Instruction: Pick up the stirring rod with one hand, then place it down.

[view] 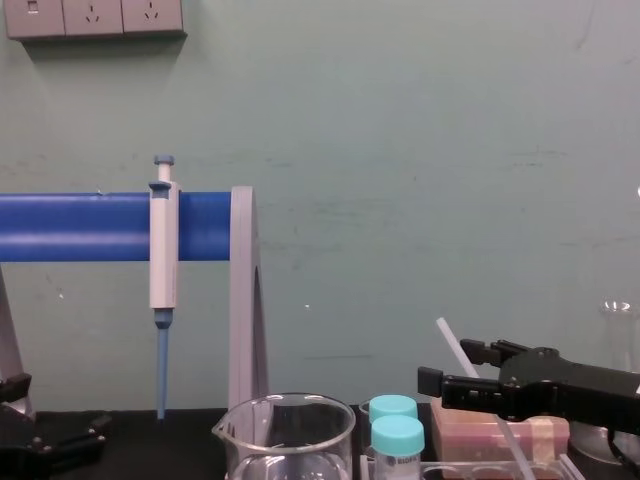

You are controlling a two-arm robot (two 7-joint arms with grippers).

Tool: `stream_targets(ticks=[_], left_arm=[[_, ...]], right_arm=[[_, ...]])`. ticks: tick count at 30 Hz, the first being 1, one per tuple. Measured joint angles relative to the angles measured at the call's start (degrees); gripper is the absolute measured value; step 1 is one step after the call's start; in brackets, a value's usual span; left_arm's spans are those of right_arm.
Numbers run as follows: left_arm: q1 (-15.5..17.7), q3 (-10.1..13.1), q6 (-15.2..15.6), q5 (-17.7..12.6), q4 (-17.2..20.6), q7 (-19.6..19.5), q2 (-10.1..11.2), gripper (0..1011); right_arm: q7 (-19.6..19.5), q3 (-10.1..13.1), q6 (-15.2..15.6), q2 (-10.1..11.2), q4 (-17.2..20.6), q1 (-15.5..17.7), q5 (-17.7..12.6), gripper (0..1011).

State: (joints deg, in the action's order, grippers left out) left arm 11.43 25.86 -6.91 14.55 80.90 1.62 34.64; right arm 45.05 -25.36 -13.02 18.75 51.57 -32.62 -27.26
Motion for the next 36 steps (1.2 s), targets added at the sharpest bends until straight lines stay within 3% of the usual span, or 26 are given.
stream_targets(ticks=[14,17,26,36], left_arm=[[0.0,0.0,0.0,0.0,0.0,0.0,0.0,1000],[0.0,0.0,0.0,0.0,0.0,0.0,0.0,1000],[0.0,0.0,0.0,0.0,0.0,0.0,0.0,1000],[0.0,0.0,0.0,0.0,0.0,0.0,0.0,1000]], right_arm=[[0.0,-0.1,-0.1,0.0,-0.1,-0.1,0.0,995],[0.0,-0.1,-0.2,0.0,-0.1,-0.1,0.0,947],[0.0,-0.1,-0.2,0.0,-0.2,-0.2,0.1,707],[0.0,-0.1,-0.2,0.0,-0.2,-0.2,0.1,366]])
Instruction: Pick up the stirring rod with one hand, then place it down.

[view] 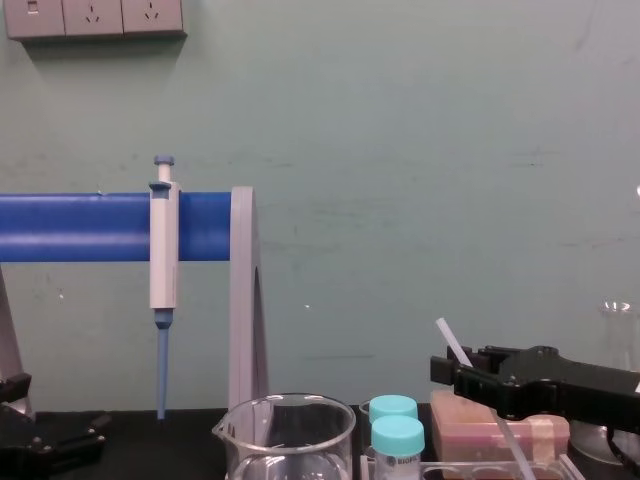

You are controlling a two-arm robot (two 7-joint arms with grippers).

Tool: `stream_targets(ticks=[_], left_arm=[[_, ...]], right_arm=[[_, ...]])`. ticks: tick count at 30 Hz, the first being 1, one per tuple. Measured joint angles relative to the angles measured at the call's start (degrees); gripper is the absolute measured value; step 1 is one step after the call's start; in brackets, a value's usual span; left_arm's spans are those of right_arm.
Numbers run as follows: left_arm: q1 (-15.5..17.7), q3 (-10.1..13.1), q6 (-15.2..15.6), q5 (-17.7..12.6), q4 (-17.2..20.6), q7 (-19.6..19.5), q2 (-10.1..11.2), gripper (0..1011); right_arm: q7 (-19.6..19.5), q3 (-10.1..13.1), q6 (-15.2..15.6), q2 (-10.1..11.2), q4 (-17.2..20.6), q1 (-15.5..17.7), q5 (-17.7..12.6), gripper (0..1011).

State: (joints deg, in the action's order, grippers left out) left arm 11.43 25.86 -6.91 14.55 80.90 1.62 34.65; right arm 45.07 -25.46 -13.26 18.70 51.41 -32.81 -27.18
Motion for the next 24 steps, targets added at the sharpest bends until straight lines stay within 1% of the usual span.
stream_targets(ticks=[1,3,4,6,8,9,10,24], left_arm=[[0.0,0.0,0.0,0.0,0.0,0.0,0.0,1000],[0.0,0.0,0.0,0.0,0.0,0.0,0.0,1000],[0.0,0.0,0.0,0.0,0.0,0.0,0.0,1000],[0.0,0.0,0.0,0.0,0.0,0.0,0.0,1000],[0.0,0.0,0.0,0.0,0.0,0.0,0.0,1000],[0.0,0.0,0.0,0.0,0.0,0.0,0.0,1000],[0.0,0.0,0.0,0.0,0.0,0.0,0.0,1000],[0.0,0.0,0.0,0.0,0.0,0.0,0.0,1000]], right_arm=[[0.0,0.0,0.0,0.0,0.0,0.0,0.0,343],[0.0,0.0,0.0,0.0,0.0,0.0,0.0,265],[0.0,0.0,0.0,0.0,0.0,0.0,0.0,247],[0.0,0.0,0.0,0.0,0.0,0.0,0.0,168],[0.0,0.0,0.0,0.0,0.0,0.0,0.0,137],[0.0,0.0,0.0,0.0,0.0,0.0,0.0,94],[0.0,0.0,0.0,0.0,0.0,0.0,0.0,78],[0.0,0.0,0.0,0.0,0.0,0.0,0.0,72]])
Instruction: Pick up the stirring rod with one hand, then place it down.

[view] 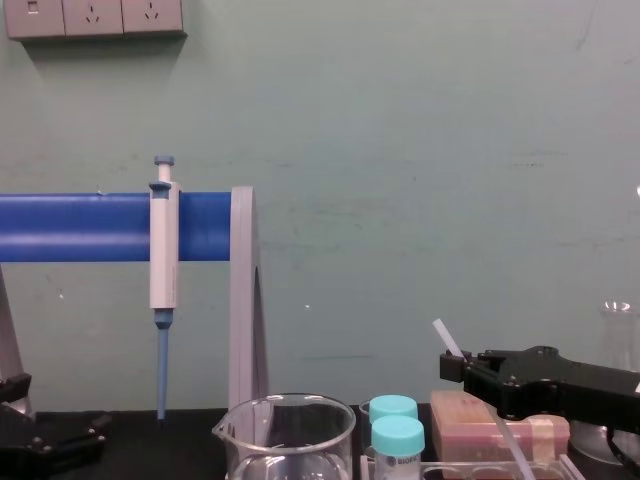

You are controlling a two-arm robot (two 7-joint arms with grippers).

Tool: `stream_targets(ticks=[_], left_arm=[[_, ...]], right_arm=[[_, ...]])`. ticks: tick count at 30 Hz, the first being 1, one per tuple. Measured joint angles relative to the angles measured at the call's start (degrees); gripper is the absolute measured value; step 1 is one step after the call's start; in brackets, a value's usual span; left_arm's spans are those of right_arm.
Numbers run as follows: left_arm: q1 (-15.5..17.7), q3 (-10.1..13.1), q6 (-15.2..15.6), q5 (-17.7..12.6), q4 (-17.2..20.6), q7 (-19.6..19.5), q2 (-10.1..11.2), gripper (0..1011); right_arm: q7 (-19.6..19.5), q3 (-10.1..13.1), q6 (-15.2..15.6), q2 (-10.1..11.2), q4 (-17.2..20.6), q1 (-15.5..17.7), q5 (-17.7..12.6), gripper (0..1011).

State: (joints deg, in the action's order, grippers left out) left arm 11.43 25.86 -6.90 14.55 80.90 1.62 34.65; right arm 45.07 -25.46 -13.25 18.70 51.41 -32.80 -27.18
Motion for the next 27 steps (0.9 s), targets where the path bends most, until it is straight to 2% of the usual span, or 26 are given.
stream_targets(ticks=[4,13,20,27], left_arm=[[0.0,0.0,0.0,0.0,0.0,0.0,0.0,1000],[0.0,0.0,0.0,0.0,0.0,0.0,0.0,1000],[0.0,0.0,0.0,0.0,0.0,0.0,0.0,1000],[0.0,0.0,0.0,0.0,0.0,0.0,0.0,1000]], right_arm=[[0.0,0.0,0.0,0.0,0.2,0.1,0.0,72],[-1.4,1.1,-0.1,1.1,4.9,2.0,-0.6,72],[-2.2,2.3,-1.2,1.6,8.6,3.0,-1.6,72],[-3.2,3.8,-4.1,1.7,11.9,3.9,-2.5,72]])
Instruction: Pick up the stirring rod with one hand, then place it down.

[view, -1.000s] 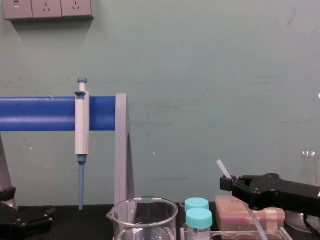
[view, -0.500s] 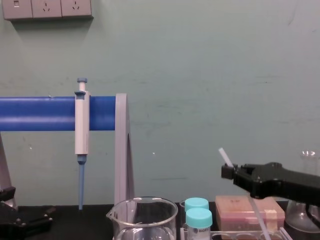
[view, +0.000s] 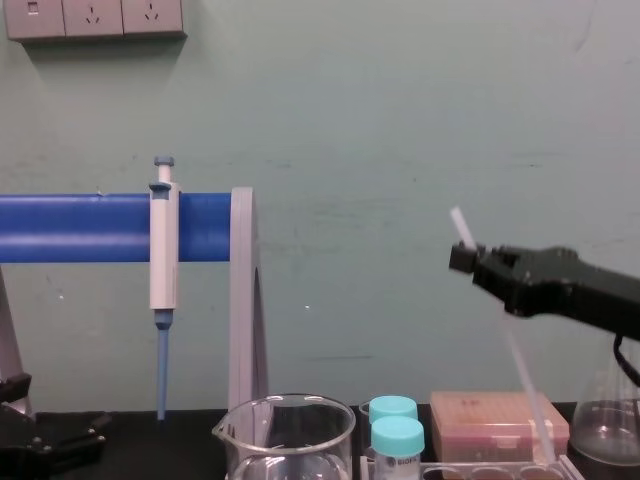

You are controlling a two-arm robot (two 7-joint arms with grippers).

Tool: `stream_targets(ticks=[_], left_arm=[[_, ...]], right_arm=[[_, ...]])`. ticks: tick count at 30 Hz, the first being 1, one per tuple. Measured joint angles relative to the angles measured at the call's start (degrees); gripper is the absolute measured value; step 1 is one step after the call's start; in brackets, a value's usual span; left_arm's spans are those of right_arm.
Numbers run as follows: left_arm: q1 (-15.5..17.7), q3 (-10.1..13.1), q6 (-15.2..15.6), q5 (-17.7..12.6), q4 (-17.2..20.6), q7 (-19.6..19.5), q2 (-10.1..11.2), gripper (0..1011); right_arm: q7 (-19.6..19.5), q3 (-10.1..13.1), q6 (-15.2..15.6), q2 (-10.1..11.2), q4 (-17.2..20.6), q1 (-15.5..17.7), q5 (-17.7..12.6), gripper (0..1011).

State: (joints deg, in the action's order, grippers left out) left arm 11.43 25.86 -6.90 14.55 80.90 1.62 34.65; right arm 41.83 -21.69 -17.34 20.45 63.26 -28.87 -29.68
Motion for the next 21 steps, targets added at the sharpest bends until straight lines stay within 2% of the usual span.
stream_targets(ticks=[10,16,19,21], left_arm=[[0.0,0.0,0.0,0.0,0.0,0.0,0.0,1000],[0.0,0.0,0.0,0.0,0.0,0.0,0.0,1000],[0.0,0.0,0.0,0.0,0.0,0.0,0.0,1000],[0.0,0.0,0.0,0.0,0.0,0.0,0.0,1000]], right_arm=[[-1.6,1.8,-4.3,0.0,3.3,1.4,0.0,72],[-4.0,3.1,-9.3,-0.5,4.6,3.0,2.9,72],[-4.8,3.8,-13.3,-1.2,4.2,4.0,4.5,72],[-4.8,4.1,-14.8,-1.5,3.8,4.4,4.8,72]])
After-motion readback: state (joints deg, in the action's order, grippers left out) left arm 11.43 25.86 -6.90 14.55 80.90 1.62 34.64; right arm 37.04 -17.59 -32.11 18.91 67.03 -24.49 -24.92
